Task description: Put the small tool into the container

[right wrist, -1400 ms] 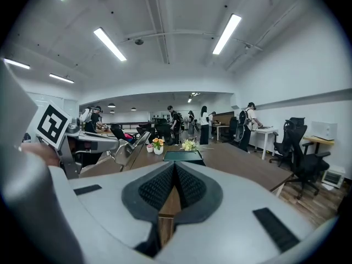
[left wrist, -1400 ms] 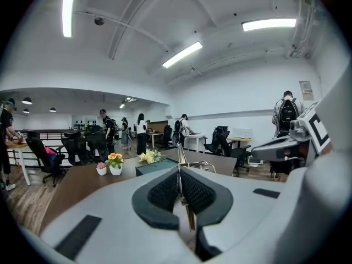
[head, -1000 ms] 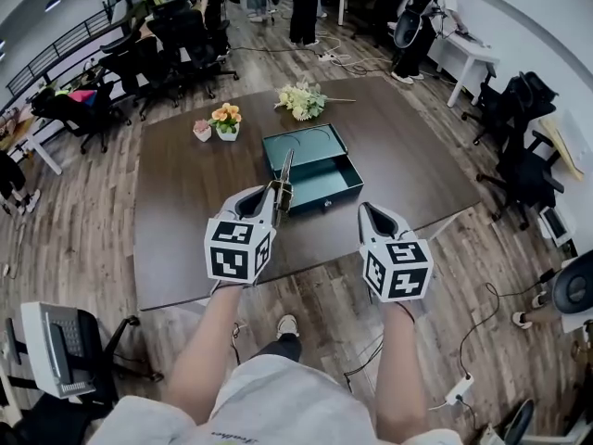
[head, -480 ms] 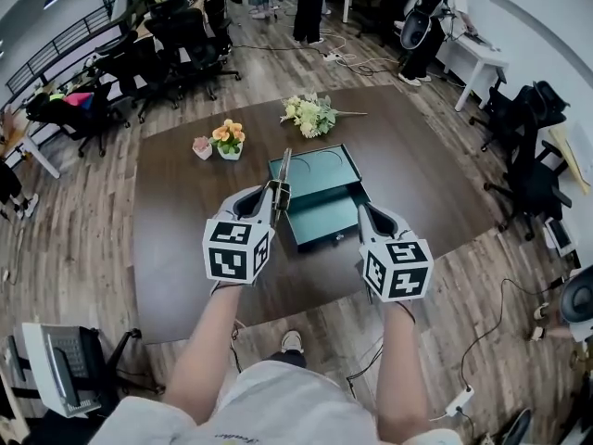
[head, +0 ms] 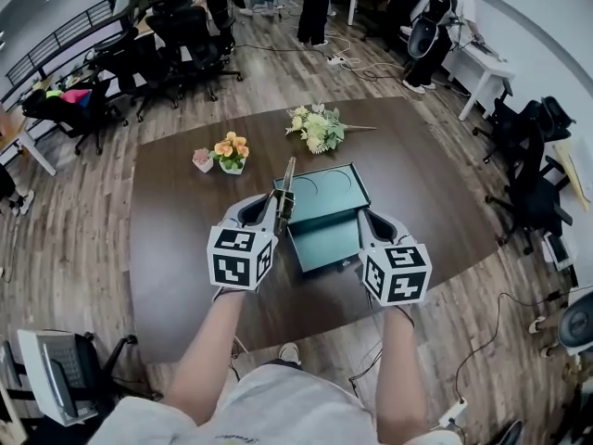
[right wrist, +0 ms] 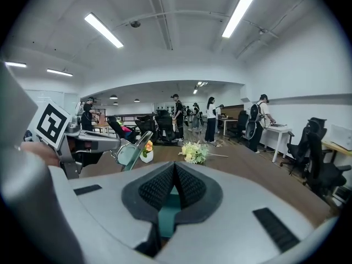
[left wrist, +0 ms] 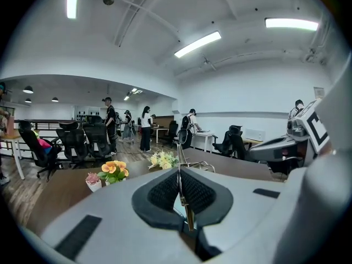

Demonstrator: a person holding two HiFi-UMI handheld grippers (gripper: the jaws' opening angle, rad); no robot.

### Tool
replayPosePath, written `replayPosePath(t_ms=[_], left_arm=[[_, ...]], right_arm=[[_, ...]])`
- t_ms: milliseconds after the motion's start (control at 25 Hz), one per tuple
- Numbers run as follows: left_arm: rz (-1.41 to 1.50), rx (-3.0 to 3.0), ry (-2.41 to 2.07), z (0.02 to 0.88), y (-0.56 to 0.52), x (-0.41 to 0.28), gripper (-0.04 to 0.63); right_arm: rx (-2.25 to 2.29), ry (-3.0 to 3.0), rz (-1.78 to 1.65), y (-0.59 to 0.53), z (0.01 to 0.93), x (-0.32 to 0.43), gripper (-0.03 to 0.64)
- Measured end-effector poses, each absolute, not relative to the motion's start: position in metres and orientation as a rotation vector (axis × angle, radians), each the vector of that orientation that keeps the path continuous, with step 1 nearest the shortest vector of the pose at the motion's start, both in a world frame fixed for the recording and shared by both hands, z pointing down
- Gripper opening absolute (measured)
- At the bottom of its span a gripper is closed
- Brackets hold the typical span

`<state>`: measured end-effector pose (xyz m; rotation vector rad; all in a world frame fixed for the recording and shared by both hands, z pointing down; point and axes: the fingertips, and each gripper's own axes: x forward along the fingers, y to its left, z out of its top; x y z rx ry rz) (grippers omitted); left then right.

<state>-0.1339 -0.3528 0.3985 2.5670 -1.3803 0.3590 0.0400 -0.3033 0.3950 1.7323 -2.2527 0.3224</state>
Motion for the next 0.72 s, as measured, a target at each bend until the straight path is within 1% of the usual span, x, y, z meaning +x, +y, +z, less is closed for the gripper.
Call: replayPosePath(t_ms=[400,720], left_arm=[[0.409,2.554,-1.387,0.408,-0.359,-0.122,0.005],[0.415,2.485,-1.516,0.404,-0.356,-0.106,0.005]], right_arm=[[1.708,-2.284,0.35,-0.319,0.402,0.048,0.003],[1.61,-2.379,0.324,-0.333,0.399,0.071,0.003]])
